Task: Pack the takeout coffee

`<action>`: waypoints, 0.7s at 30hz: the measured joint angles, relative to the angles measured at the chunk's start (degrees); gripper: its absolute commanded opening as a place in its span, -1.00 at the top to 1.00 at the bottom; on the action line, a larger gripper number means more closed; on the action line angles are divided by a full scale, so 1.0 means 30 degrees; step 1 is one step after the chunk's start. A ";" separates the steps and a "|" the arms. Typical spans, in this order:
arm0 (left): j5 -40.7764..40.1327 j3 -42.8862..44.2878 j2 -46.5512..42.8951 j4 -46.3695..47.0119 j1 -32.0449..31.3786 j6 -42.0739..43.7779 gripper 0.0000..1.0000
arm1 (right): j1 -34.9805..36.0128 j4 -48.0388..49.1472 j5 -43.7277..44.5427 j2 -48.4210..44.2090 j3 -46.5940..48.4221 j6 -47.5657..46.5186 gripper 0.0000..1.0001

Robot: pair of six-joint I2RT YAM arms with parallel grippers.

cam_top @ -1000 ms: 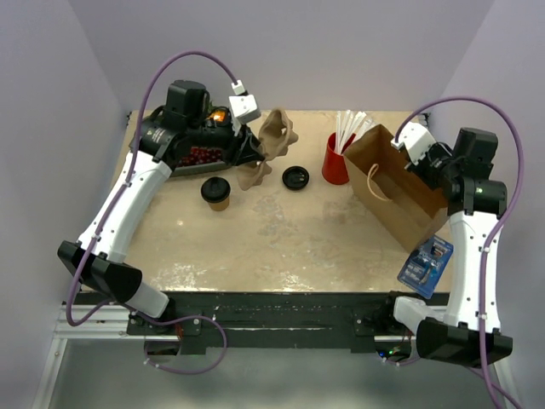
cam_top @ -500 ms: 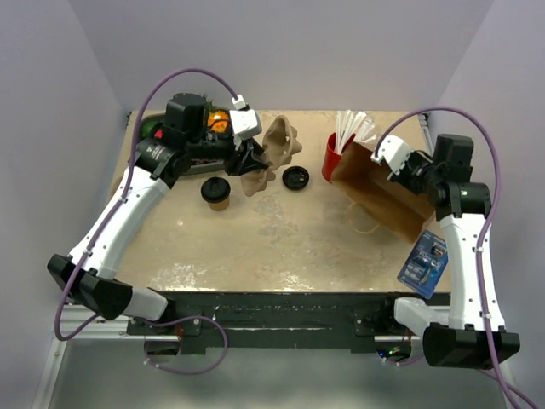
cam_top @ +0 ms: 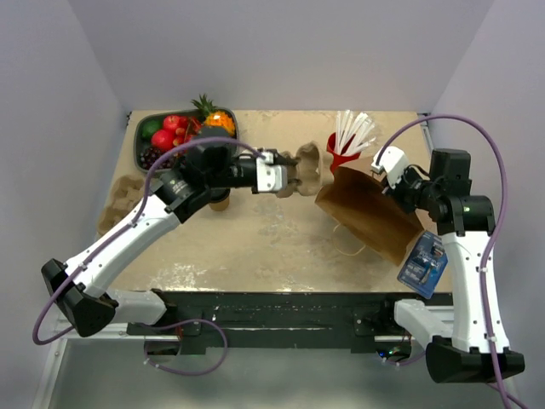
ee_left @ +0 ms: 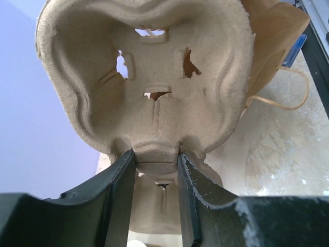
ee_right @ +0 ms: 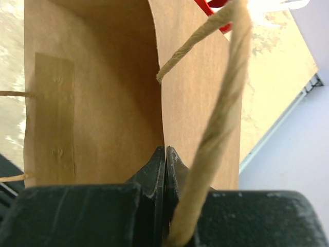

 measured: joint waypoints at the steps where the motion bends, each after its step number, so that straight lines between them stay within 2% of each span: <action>1: -0.0117 -0.0568 -0.0197 0.0656 -0.0401 0.0554 1.00 | 0.0000 -0.0138 -0.0124 0.0000 0.0146 0.0240 1.00; 12: 0.0044 -0.2630 0.0219 0.4692 -0.4211 0.5814 1.00 | 0.0000 -0.1479 -0.0998 -0.0758 0.0299 0.2259 1.00; 21: 0.0845 -0.3832 0.0969 0.6630 -0.5457 0.7854 1.00 | 0.0000 -0.2135 -0.1042 -0.0539 0.0823 0.3118 1.00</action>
